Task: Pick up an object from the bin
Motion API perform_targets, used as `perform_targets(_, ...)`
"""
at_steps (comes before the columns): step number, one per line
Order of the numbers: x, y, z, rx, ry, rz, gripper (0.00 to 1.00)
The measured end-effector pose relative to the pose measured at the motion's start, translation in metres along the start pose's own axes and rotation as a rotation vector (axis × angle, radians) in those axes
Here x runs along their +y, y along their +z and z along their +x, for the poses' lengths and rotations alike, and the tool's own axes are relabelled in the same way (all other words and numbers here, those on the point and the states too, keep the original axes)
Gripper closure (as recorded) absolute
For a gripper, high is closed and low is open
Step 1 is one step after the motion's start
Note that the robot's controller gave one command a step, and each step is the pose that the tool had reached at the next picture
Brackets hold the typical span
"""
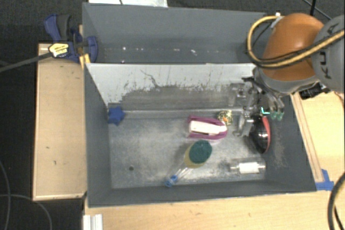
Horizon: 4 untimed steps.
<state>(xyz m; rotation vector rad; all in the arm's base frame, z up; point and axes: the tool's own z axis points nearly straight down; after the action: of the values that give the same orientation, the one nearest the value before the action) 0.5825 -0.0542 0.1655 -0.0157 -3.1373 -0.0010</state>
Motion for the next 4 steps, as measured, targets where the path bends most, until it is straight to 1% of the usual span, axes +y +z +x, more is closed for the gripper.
perform_targets(1, 0.043, 0.099, 0.0, -0.001, -0.086, -0.002, 0.0)
perform_targets(2, 0.071, 0.064, 0.009, -0.011, 0.121, 0.0, 0.0)
perform_targets(3, 0.05, 0.065, 0.002, -0.011, 0.136, 0.001, 0.0)
perform_targets(4, 0.058, 0.097, -0.01, -0.008, 0.186, -0.001, 0.0)
